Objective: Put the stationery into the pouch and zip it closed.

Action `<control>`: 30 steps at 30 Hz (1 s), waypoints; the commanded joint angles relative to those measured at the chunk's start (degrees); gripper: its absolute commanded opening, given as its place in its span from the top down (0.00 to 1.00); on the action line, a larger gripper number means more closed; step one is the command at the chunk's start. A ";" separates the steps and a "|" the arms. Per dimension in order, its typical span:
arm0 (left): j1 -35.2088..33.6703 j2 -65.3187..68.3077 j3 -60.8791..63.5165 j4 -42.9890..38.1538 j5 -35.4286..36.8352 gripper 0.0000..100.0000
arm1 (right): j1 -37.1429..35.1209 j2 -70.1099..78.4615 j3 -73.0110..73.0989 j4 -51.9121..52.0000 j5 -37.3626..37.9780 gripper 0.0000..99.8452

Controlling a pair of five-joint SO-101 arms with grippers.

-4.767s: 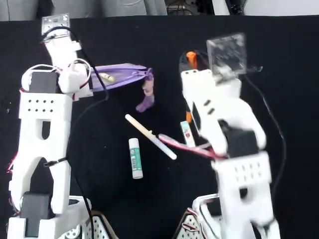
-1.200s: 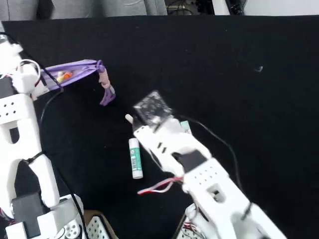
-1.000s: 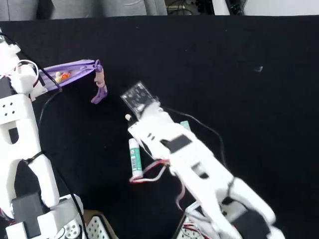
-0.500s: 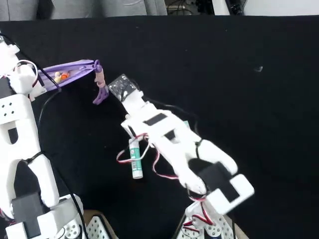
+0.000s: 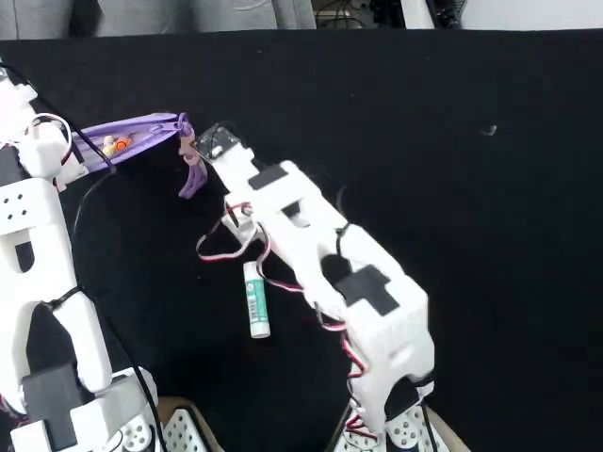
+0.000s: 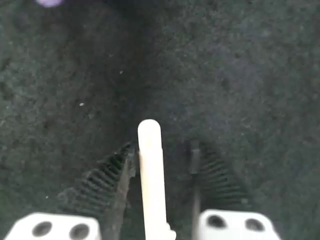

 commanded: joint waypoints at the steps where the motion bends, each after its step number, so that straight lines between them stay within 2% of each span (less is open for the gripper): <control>1: -0.31 -0.44 -3.21 -1.23 -0.26 0.97 | -0.53 4.44 -9.89 7.65 0.00 0.95; 8: -0.31 -0.44 -3.21 -1.23 -0.26 0.97 | 2.29 14.90 -25.10 19.34 0.26 0.99; 15: -0.31 -0.53 -3.38 -0.97 -0.18 0.97 | 4.31 13.76 -25.71 20.57 0.53 0.99; 25: 2.51 -1.05 -3.30 -0.70 -0.18 0.97 | 9.93 -8.04 -15.08 19.52 0.35 0.99; 30: 5.14 -1.05 -5.14 2.11 -0.18 0.97 | 11.43 -24.84 -5.67 13.98 0.44 0.99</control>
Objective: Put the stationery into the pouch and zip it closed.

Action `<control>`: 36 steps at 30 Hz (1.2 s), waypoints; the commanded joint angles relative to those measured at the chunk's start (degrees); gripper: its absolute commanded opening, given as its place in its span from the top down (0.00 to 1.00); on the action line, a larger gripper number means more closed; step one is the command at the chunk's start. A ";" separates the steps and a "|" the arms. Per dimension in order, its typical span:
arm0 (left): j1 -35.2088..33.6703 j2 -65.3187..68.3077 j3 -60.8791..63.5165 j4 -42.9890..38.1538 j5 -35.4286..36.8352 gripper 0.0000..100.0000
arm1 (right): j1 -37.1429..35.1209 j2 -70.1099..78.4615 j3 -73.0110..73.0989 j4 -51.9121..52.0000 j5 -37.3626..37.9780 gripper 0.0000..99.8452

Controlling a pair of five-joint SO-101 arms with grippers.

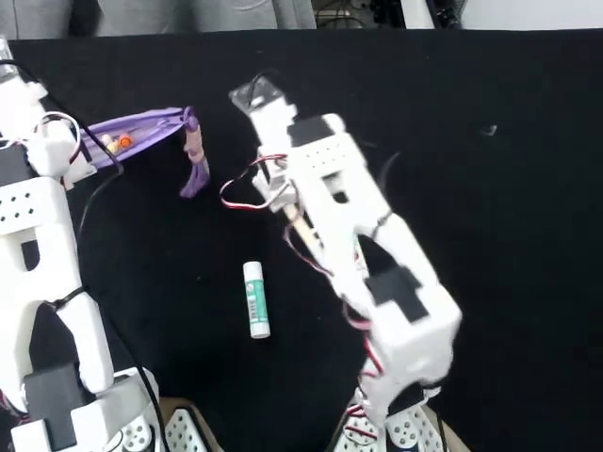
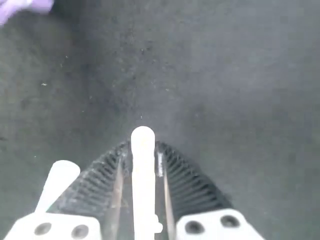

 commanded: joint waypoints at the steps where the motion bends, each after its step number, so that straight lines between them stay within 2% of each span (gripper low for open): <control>1: 3.56 -0.88 -5.85 2.99 0.09 0.97 | 1.85 -16.04 4.70 -5.10 0.35 0.99; 5: 8.22 -0.44 -8.84 7.56 0.18 0.97 | 1.85 -29.05 10.42 -7.82 0.26 0.99; 12: 15.34 -0.62 -9.71 10.29 0.26 0.97 | 1.58 -46.64 12.35 -8.70 -0.09 0.99; 19: 19.74 -0.44 -14.20 14.59 0.26 0.97 | 1.41 -62.29 17.89 -21.01 -0.09 0.99; 26: 21.41 -0.35 -21.14 20.92 0.26 0.97 | -4.22 -73.80 26.07 -30.51 -0.09 0.99; 36: 22.73 -0.35 -12.44 16.35 -0.09 0.97 | -15.03 -85.58 39.16 -46.77 -0.09 0.99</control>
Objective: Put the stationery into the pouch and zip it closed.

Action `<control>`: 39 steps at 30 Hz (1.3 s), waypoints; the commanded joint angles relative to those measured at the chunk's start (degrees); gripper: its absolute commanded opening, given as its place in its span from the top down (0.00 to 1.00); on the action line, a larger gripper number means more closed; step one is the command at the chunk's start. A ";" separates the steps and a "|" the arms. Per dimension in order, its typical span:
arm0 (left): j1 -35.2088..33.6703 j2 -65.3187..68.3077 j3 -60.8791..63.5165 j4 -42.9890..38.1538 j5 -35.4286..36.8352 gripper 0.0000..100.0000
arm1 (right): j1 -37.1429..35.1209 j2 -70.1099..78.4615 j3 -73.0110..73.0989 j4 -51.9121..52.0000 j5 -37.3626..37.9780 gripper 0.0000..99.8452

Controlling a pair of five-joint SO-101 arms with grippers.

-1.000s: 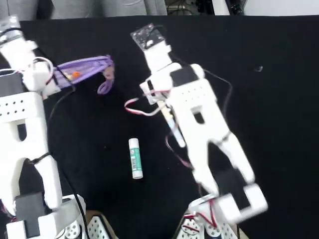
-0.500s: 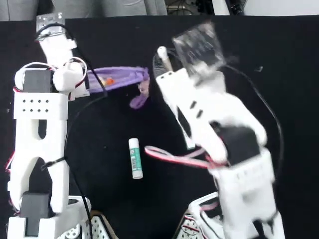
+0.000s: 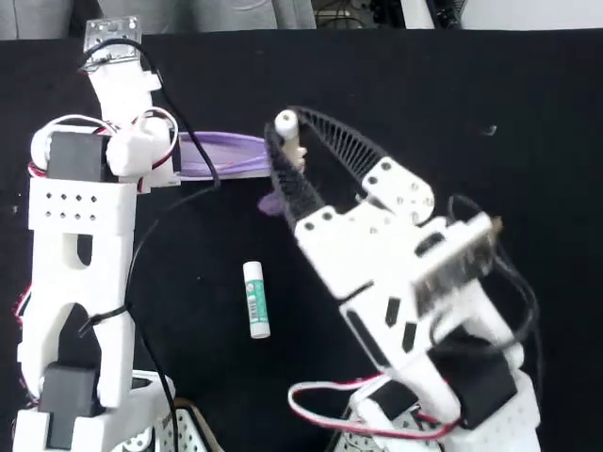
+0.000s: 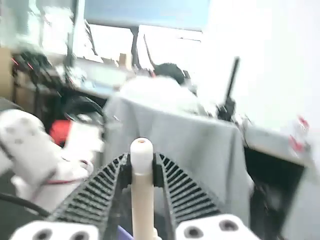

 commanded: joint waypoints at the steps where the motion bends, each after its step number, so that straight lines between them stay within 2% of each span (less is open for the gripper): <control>1: 0.66 -0.26 2.42 -3.52 -0.09 0.97 | -3.34 -3.82 3.74 -7.47 0.00 0.99; 12: 0.57 -0.26 6.11 -6.15 -0.18 0.97 | -5.36 -7.25 18.15 -26.81 0.00 0.99; 18: 0.57 -0.35 5.85 -5.80 -0.18 0.97 | -5.19 -6.90 30.55 -41.49 0.44 0.99; 26: 0.48 -0.70 6.11 -5.63 -0.18 0.97 | 0.09 5.76 33.54 -50.20 0.44 0.99; 29: -0.75 -0.70 6.11 -5.63 -0.18 0.97 | 1.32 10.86 33.19 -51.16 2.29 0.99; 33: -3.03 -0.44 5.67 -5.98 -0.18 0.97 | 1.23 16.57 33.45 -50.11 9.67 0.99; 36: -3.47 -0.44 5.67 -5.98 -0.18 0.97 | 1.23 20.97 31.08 -46.15 13.71 0.99; 39: -3.38 -0.44 5.67 -5.98 -0.18 0.97 | 1.23 25.54 26.59 -39.12 14.59 0.99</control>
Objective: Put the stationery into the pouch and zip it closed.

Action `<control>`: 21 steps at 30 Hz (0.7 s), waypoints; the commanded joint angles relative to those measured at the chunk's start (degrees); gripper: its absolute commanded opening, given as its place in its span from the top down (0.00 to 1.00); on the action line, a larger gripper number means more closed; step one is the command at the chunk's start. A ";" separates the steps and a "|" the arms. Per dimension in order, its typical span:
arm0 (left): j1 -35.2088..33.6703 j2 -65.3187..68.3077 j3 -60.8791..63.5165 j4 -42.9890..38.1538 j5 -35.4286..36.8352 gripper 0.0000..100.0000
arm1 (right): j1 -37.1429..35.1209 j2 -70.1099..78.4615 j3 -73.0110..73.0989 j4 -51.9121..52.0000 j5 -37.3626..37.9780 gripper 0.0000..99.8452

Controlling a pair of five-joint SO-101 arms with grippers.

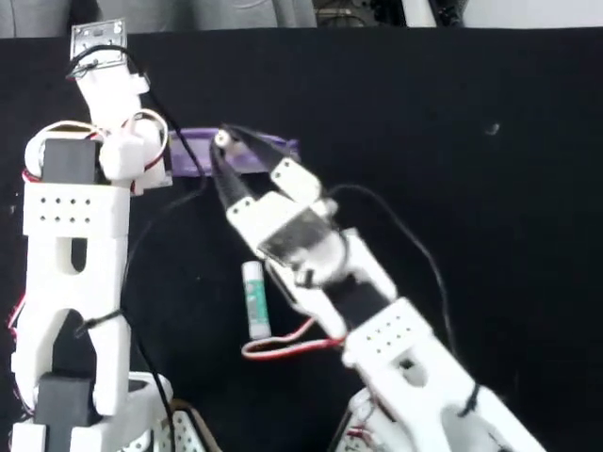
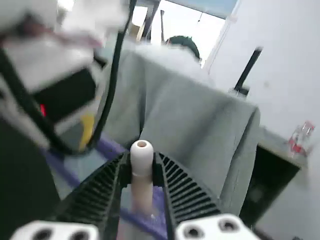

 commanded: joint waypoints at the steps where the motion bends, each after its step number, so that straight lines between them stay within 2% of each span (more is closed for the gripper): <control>1: -0.84 0.70 0.04 -1.05 -0.18 0.97 | 1.23 4.97 -7.52 8.00 1.49 0.99; 6: -0.84 0.70 0.22 -1.05 -0.18 0.97 | 1.58 15.16 -15.52 15.56 1.49 0.98; 8: -0.84 0.70 0.22 -1.05 -0.18 0.97 | 1.58 17.71 -16.75 16.26 1.49 0.92; 11: -0.84 0.70 0.40 -1.05 -0.18 0.97 | 1.32 17.98 -16.66 16.26 1.93 0.78; 15: -0.84 0.70 0.31 -1.14 -0.18 0.97 | 1.41 14.73 -16.22 17.67 1.93 0.67; 21: -1.01 0.70 0.04 -1.23 -0.26 0.97 | 1.32 1.54 -16.22 25.76 1.67 0.66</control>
